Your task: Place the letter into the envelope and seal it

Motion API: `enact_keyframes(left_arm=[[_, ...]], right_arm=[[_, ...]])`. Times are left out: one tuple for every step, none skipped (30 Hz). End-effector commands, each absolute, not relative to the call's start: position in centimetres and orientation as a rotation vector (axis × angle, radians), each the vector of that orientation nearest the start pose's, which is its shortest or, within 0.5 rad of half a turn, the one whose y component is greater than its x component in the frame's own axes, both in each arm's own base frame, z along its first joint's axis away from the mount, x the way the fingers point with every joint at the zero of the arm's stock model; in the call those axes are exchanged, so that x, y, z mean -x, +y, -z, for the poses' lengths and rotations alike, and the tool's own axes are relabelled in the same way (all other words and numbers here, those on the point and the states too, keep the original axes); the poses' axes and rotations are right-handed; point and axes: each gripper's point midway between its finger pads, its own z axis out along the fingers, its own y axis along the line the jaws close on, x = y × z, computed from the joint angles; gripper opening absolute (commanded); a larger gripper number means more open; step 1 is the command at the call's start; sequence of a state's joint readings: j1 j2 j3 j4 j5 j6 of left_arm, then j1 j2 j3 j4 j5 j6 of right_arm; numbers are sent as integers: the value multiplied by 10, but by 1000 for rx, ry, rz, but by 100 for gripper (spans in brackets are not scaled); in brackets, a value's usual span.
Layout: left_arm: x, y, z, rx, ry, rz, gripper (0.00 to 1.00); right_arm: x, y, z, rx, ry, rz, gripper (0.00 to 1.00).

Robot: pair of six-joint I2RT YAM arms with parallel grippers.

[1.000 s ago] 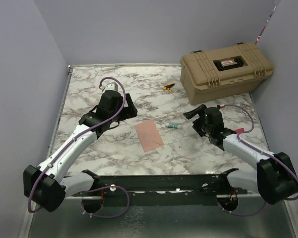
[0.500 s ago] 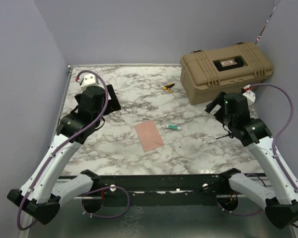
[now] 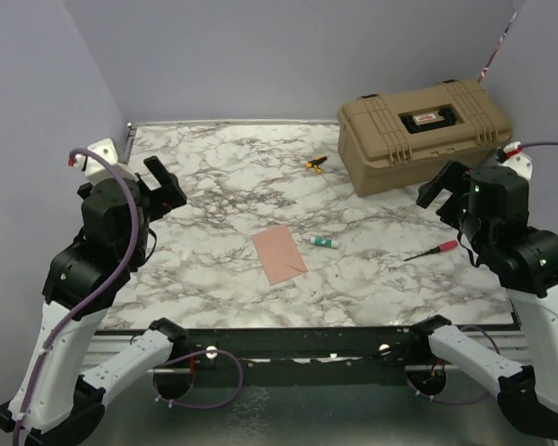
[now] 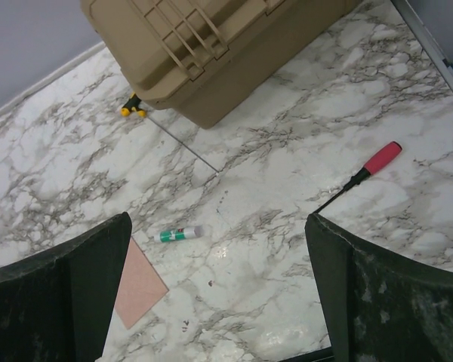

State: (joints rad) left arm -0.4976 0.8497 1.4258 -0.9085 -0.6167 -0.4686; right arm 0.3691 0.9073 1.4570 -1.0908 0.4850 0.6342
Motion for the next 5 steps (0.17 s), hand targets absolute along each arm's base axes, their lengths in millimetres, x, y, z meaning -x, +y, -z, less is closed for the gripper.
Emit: enact_keyframes(left_arm=[[-226,-14,-396,399,1769,33,99],[-226,-15,-395,396,1771,35,99],[-228,-16,-394,393,1770,39,99],[-229,-17,-394,391,1770,41,99],[-231,-19,-393,386,1771,47,99]], right_arm=[[-215,15,-354,-521,1969,-79,100],[-216,14,-354,-519,1961,-71,100],[-217,12,-352,-519,1959,-60,100],[-218,12,-351,-516,1959,-54,100],[-219,12,-350,-515,1959,-50,100]])
